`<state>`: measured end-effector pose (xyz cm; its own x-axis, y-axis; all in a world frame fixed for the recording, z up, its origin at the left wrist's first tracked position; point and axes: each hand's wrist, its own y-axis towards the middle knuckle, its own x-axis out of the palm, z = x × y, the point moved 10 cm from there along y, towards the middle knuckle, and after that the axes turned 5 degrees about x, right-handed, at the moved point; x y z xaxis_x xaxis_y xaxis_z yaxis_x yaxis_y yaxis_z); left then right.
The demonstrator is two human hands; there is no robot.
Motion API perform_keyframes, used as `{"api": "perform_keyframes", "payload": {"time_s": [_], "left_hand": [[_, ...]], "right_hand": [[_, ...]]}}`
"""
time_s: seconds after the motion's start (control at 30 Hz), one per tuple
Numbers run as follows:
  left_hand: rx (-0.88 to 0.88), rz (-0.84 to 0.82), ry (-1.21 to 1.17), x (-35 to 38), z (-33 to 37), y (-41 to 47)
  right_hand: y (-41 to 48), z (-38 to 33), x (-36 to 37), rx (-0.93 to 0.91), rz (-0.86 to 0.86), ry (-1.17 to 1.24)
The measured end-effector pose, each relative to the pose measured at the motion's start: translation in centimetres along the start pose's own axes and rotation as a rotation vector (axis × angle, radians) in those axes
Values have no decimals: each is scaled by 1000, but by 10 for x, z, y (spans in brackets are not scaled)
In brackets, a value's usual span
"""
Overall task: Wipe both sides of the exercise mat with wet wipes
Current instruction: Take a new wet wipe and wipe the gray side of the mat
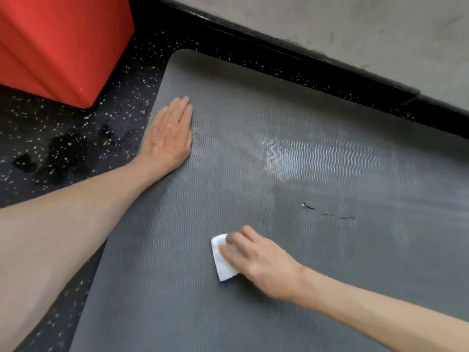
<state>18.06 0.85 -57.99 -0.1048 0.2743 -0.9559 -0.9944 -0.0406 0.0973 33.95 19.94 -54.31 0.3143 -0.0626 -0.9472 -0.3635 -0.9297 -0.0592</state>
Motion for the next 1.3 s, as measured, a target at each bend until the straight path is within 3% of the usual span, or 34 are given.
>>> {"api": "perform_keyframes", "payload": {"time_s": [0.1,0.2,0.27,0.4,0.5,0.67,0.77,0.87,0.93,1.1,1.3], "left_hand": [[75,-22,-43,1,28,-13],[186,-30,-124,0,65,-40],[267,-51,-162,4,88,-60],[397,-131,-164,20,109,-99],[417,-147,-116,24,109,-109],[394,-169,-105,22,111,-107],[382,-187,-103,20,110,-107],[378,-199,-106,20,111,-108],[379,-192,-101,21,111,-110],[375,-175,-109,21,112,-108],[367,-131,-131,17,112,-110]], "right_hand": [[19,25,-8,8,27,-75],[45,76,-29,276,195,-93],[37,68,-24,357,252,-77],[-11,-12,7,171,101,44],[-13,-13,2,43,49,-14],[9,64,-34,408,267,-103],[-16,11,-9,293,205,-52],[-53,-61,24,85,18,90],[-61,-73,34,-12,-62,84],[-36,-13,3,313,170,33],[-95,-116,56,100,-52,104]]}}
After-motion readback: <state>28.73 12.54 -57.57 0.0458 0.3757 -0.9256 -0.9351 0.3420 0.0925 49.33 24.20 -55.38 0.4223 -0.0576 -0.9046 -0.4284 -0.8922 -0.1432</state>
